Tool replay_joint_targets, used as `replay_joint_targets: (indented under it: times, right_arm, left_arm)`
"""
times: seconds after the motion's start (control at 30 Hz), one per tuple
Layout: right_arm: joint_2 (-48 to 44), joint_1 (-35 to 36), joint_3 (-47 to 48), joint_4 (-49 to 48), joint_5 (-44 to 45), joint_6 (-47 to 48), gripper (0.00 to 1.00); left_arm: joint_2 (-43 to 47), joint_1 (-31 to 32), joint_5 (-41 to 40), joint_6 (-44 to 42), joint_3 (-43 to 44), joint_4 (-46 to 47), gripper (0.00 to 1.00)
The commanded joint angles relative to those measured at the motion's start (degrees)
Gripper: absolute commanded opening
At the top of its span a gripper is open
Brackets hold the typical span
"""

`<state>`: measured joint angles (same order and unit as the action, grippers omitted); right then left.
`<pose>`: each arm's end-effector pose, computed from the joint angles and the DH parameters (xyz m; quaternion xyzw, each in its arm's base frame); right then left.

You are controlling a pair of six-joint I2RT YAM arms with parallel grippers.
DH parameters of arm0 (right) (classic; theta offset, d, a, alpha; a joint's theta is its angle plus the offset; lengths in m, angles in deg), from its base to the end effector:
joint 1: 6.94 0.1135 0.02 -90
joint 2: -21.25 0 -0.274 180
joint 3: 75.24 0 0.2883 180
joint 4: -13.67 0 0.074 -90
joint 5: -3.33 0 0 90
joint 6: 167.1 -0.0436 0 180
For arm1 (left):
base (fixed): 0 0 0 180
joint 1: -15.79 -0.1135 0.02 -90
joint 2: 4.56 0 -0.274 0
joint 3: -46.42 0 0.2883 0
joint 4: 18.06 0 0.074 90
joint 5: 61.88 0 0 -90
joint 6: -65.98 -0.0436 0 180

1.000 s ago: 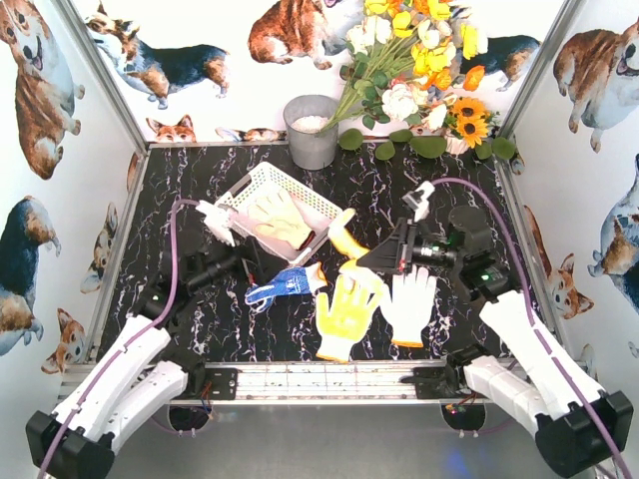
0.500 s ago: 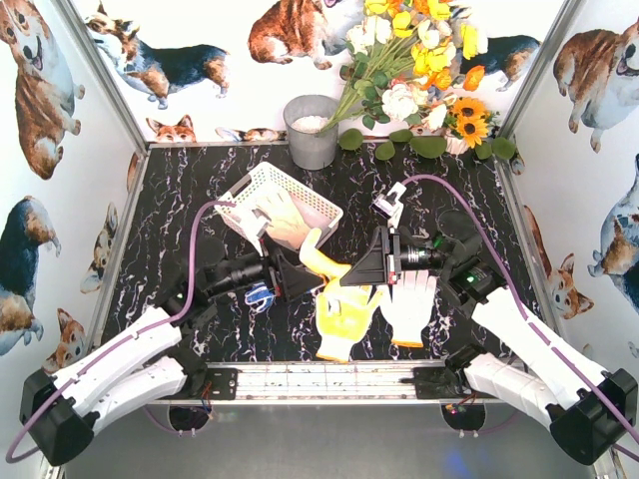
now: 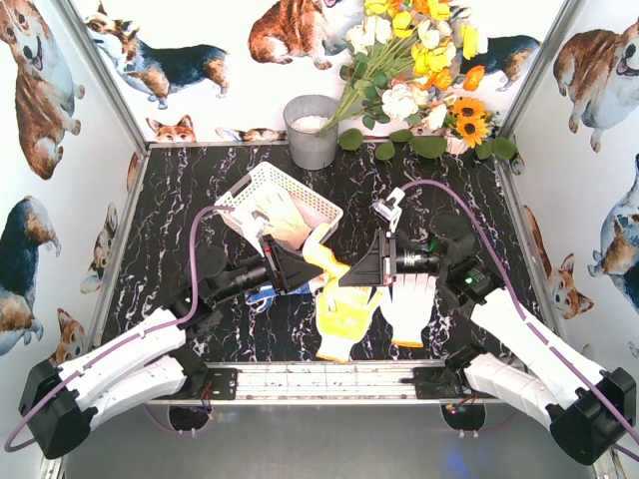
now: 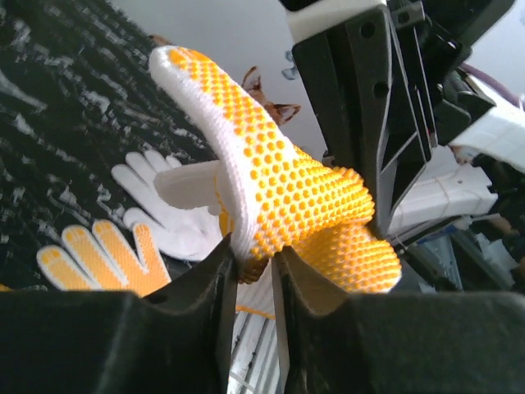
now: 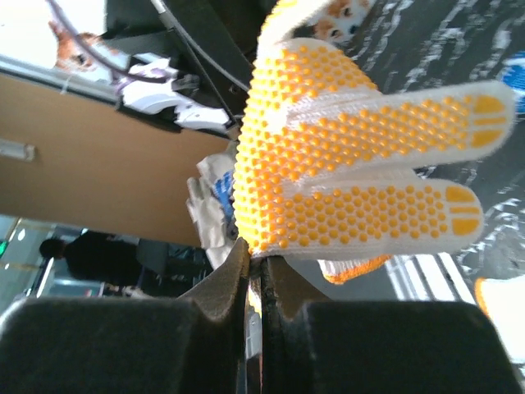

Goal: Put the gloves into the storage basket
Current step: Place the glove at the center of the board.

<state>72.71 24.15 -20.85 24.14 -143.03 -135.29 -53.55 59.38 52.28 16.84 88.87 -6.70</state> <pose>0.1821 0.1522 0.3297 -0.1473 0.7174 0.6609 0.1638 0.1615 -0.1784 0.2970 0.1698 0.6579 -0.5887 0.4379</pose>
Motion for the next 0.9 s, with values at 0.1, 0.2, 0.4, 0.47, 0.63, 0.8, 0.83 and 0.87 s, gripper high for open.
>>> replay_joint_targets:
  times: [0.1,0.2,0.4,0.47,0.63,0.8,0.83,0.87]
  right_arm:
    - [3.2,0.2,-7.2,8.1,11.8,2.7,0.0]
    - [7.2,0.2,-9.1,12.4,15.0,3.9,0.0]
    - [14.4,-0.5,-8.7,23.8,26.4,11.4,0.16]
    - [17.1,-1.7,-5.2,33.7,34.5,16.1,0.41]
    - [15.1,-1.6,0.8,44.6,45.5,21.1,0.65]
    - [5.3,-1.6,3.2,49.7,53.0,21.2,0.73]
    - [3.9,-1.6,3.2,50.5,54.2,21.0,0.73]
    - [2.7,-1.6,2.7,50.7,54.7,20.6,0.73]
  left_arm:
    - [1.9,1.4,-10.3,2.3,-2.0,-15.4,0.07]
    - [-0.6,3.3,-12.9,5.0,-1.7,-22.9,0.05]
    - [-9.4,5.7,-20.0,12.7,-2.6,-31.0,0.44]
    - [-11.4,5.7,-23.4,13.1,-2.1,-34.1,0.62]
    - [-10.2,5.7,-27.0,11.1,0.1,-38.1,0.77]
    - [-6.4,5.8,-26.0,9.2,-1.5,-33.6,0.81]
    - [-6.2,5.8,-25.2,9.0,-2.0,-32.1,0.81]
    - [-6.0,5.8,-24.5,8.8,-2.5,-30.5,0.81]
